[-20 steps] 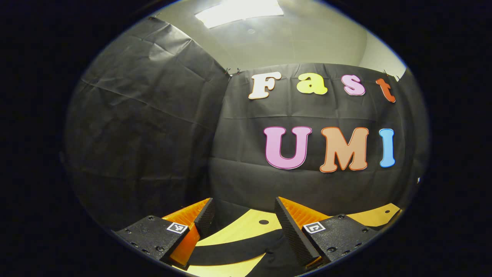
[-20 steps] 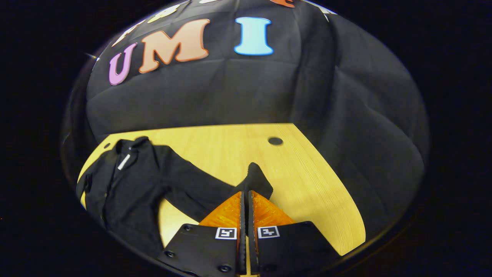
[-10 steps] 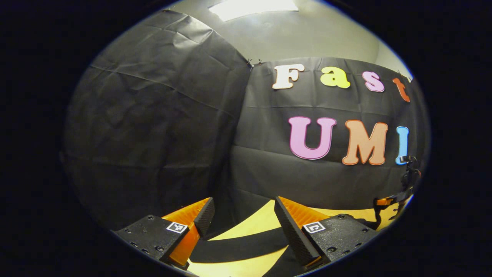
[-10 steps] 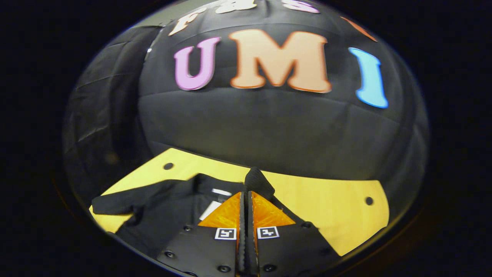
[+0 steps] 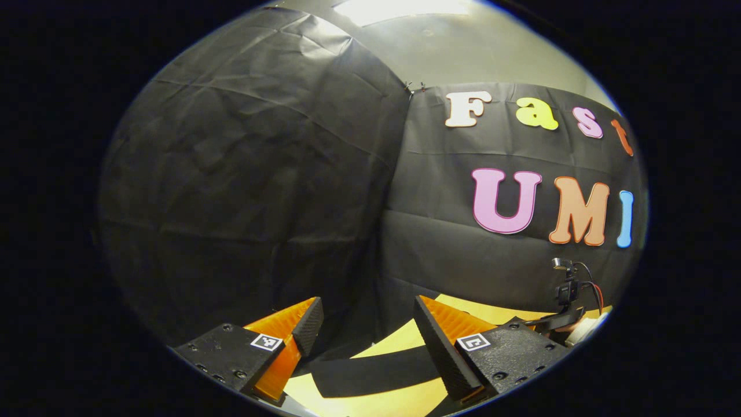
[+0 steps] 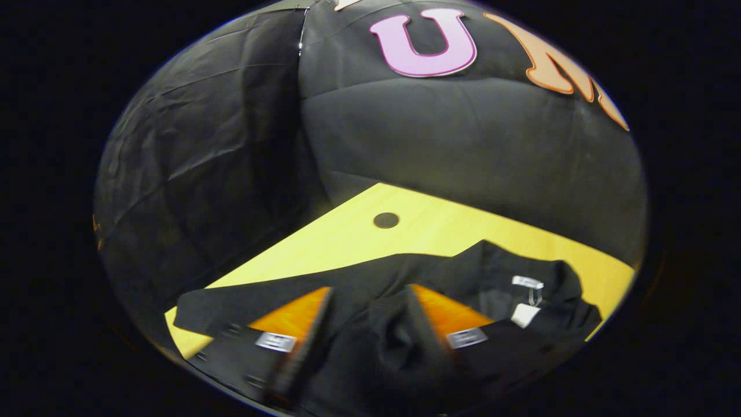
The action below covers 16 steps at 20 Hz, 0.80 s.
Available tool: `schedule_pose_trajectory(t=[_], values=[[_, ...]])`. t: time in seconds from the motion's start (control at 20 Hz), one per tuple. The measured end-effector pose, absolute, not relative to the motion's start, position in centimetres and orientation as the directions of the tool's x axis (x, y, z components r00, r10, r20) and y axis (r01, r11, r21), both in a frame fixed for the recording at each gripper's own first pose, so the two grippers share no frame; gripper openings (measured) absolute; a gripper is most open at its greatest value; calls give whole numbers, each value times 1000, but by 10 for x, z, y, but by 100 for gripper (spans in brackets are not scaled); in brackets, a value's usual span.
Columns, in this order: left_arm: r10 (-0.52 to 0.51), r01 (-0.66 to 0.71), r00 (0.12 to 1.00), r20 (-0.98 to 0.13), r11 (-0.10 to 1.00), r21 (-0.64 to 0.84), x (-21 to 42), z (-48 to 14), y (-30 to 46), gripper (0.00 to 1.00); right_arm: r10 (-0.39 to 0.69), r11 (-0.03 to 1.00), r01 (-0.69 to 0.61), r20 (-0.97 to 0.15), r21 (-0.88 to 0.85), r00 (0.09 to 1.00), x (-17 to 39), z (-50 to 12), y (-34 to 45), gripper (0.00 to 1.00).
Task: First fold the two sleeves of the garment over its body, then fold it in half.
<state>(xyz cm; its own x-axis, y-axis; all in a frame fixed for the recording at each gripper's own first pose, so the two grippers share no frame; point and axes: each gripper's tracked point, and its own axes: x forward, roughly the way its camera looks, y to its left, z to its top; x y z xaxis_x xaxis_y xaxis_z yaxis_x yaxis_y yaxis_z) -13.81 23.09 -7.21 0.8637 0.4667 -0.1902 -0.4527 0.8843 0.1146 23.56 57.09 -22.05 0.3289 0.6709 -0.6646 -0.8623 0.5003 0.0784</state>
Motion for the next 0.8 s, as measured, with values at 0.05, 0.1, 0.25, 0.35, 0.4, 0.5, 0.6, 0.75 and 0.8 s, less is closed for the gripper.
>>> schedule_pose_trajectory(t=[0.05,0.1,0.25,0.35,0.4,0.5,0.6,0.75,0.8], values=[[474,-463,855,-211,880,104,-138,-85,235,92,666,504,-862,-657,49,353,256,-205,558,97],[484,-476,842,-238,874,96,-138,-102,241,92,667,509,-861,-643,22,377,269,-185,538,98],[506,-509,797,-331,857,83,-142,-155,251,93,691,538,-843,-578,10,434,297,-130,506,98],[519,-527,759,-395,844,96,-145,-190,256,92,714,569,-822,-513,28,477,292,-89,467,97],[523,-530,740,-423,841,110,-144,-207,260,94,721,588,-809,-475,32,505,290,-70,450,98],[520,-525,709,-476,840,136,-142,-237,266,94,718,629,-777,-396,16,573,294,-25,409,97],[519,-515,672,-529,840,170,-142,-268,270,94,689,682,-731,-324,-15,649,299,16,361,95],[531,-505,560,-636,827,246,-158,-313,278,95,629,757,-652,-221,-48,746,303,71,290,96],[530,-507,531,-661,824,254,-165,-329,279,95,602,782,-621,-190,-59,776,304,85,267,95]])
